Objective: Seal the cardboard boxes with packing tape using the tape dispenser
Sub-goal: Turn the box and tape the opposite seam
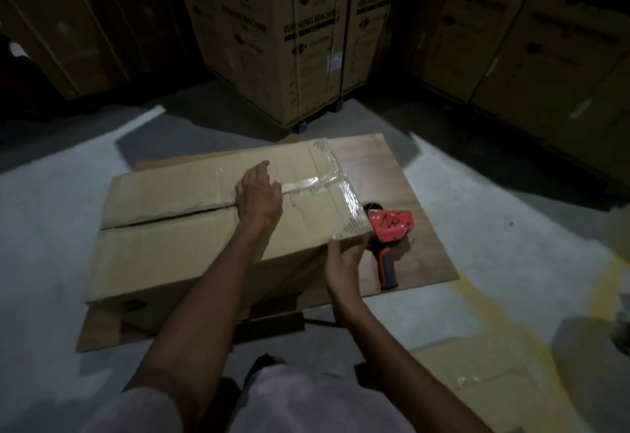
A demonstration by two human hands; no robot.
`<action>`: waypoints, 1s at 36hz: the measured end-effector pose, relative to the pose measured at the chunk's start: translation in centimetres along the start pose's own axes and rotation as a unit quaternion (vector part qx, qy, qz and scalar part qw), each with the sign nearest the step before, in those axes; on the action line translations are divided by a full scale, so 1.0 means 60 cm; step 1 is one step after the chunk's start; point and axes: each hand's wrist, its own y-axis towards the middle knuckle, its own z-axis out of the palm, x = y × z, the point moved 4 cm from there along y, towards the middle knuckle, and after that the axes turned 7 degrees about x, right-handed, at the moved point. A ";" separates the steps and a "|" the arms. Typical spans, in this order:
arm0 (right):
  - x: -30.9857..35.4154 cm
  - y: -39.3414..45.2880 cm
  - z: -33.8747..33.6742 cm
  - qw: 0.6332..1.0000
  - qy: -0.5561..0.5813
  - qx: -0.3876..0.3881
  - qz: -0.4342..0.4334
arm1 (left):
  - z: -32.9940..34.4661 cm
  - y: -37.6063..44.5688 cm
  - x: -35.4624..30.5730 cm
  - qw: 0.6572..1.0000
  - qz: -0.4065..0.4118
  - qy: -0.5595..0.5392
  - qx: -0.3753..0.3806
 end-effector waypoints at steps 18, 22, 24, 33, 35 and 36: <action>0.007 -0.079 0.288 0.991 0.063 0.063 0.098 | -0.138 0.039 0.220 0.990 0.029 0.113 0.082; 0.010 -0.064 0.310 0.996 0.073 0.032 0.047 | -0.171 0.078 0.274 0.986 0.025 0.123 0.110; 0.022 -0.045 0.311 0.997 0.076 0.020 0.022 | -0.194 0.094 0.298 0.985 0.016 0.124 0.118; 0.105 0.046 0.287 0.992 0.102 -0.011 -0.077 | -0.261 0.105 0.361 0.992 -0.057 0.083 0.080; 0.130 0.066 0.281 0.993 0.064 -0.017 -0.095 | -0.274 0.100 0.367 0.992 -0.061 0.086 0.075; 0.142 0.076 0.277 0.994 0.041 -0.021 -0.101 | -0.279 0.095 0.370 0.991 -0.062 0.087 0.074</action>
